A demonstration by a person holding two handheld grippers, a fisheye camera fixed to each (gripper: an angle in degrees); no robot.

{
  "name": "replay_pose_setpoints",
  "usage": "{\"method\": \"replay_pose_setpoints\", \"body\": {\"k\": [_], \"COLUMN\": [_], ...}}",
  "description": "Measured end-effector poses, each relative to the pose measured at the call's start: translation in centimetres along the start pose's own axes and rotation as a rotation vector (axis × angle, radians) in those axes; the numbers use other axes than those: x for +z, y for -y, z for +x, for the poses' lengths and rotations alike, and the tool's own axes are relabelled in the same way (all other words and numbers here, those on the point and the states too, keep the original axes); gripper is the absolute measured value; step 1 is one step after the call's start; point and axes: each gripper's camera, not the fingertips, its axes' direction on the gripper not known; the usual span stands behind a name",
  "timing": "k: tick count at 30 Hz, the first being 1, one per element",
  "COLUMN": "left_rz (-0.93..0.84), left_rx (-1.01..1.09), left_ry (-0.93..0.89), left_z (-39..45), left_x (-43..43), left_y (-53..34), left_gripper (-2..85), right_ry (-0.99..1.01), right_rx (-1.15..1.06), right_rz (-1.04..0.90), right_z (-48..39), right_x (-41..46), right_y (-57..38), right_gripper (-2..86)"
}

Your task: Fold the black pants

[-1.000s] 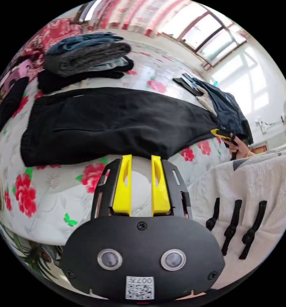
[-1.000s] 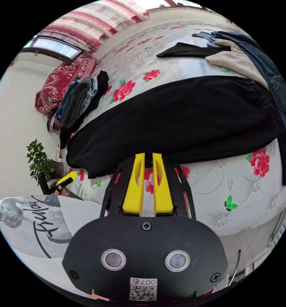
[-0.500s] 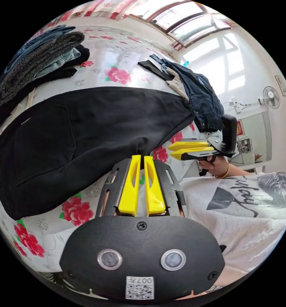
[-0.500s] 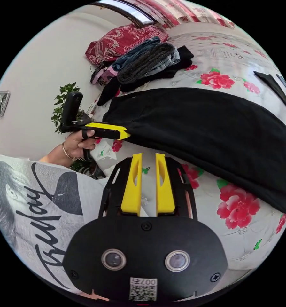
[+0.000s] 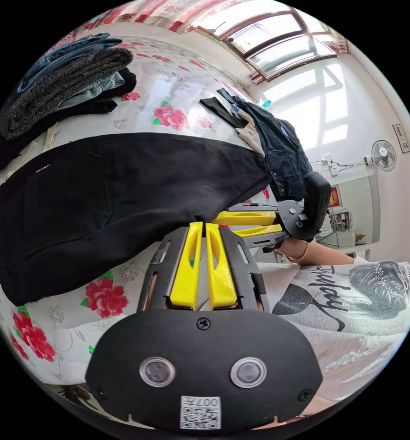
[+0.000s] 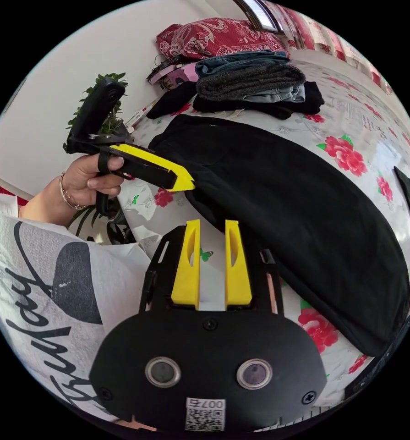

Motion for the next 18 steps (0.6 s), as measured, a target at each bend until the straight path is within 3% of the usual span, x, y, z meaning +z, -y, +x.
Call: {"method": "replay_pose_setpoints", "body": {"k": [12, 18], "left_rz": [0.02, -0.139], "left_rx": [0.044, 0.19], "left_ry": [0.015, 0.148], "left_z": [0.0, 0.0], "left_x": [-0.5, 3.1], "left_y": [-0.5, -4.1], "left_gripper": [-1.0, -0.9], "right_ry": [0.0, 0.089], "right_rx": [-0.039, -0.058], "right_rz": [-0.01, -0.209], "right_z": [1.7, 6.2], "right_x": [-2.3, -0.5], "right_y": [-0.6, -4.8], "right_gripper": [0.9, 0.9]}}
